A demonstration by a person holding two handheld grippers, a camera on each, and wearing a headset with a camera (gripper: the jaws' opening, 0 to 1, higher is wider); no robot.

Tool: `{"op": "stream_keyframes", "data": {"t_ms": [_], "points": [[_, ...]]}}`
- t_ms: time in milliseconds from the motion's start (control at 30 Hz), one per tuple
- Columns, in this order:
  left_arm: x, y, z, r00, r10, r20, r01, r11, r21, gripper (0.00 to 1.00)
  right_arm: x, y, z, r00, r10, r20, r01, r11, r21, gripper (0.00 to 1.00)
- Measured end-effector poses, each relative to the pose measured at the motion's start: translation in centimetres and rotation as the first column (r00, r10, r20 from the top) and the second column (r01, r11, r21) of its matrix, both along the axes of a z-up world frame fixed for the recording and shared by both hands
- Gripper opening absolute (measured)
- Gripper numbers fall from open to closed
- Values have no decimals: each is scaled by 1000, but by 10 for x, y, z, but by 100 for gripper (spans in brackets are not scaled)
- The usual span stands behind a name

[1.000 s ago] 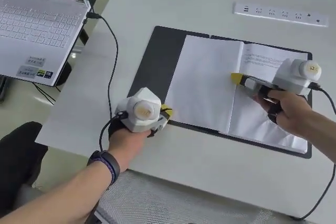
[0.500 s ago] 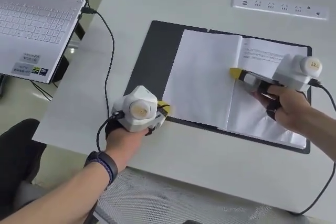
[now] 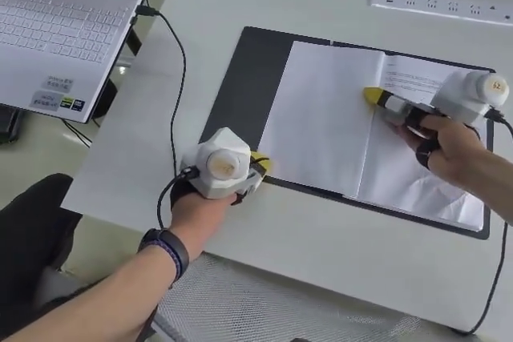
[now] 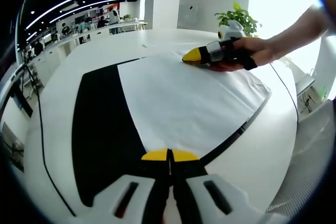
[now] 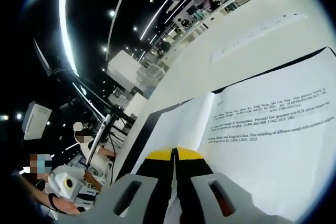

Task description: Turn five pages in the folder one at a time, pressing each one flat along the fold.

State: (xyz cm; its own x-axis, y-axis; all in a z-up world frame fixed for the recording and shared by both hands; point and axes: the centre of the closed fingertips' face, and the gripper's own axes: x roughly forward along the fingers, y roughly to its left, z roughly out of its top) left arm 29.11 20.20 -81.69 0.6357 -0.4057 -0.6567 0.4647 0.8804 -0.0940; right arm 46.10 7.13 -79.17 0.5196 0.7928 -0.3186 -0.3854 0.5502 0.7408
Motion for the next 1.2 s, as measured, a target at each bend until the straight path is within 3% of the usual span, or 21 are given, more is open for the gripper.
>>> {"op": "stream_keyframes", "data": {"t_ms": [67,367,733,900,1000,1200], "points": [[0,0,0,1000,0,-1,0,1000,-3,0,9,-2,-2,999,-31,-22,32,999,24,0],[0,1,-2,1000,3,-1,-3,1000,-7,0,32,-3,3,990,-133,-38,136,988,72,0],[0,1,-2,1000,25,6,-24,999,-22,0,74,-16,-15,977,-211,-32,214,973,87,0],[0,2,-2,1000,17,4,-17,1000,-21,0,90,-21,-17,963,-268,-33,270,958,95,0],[0,2,-2,1000,24,-1,-24,999,-30,0,97,-22,-17,953,-300,-36,302,949,92,0],[1,2,-2,999,32,-5,-32,999,-35,0,103,-21,-16,948,-318,-34,319,943,96,0]]}}
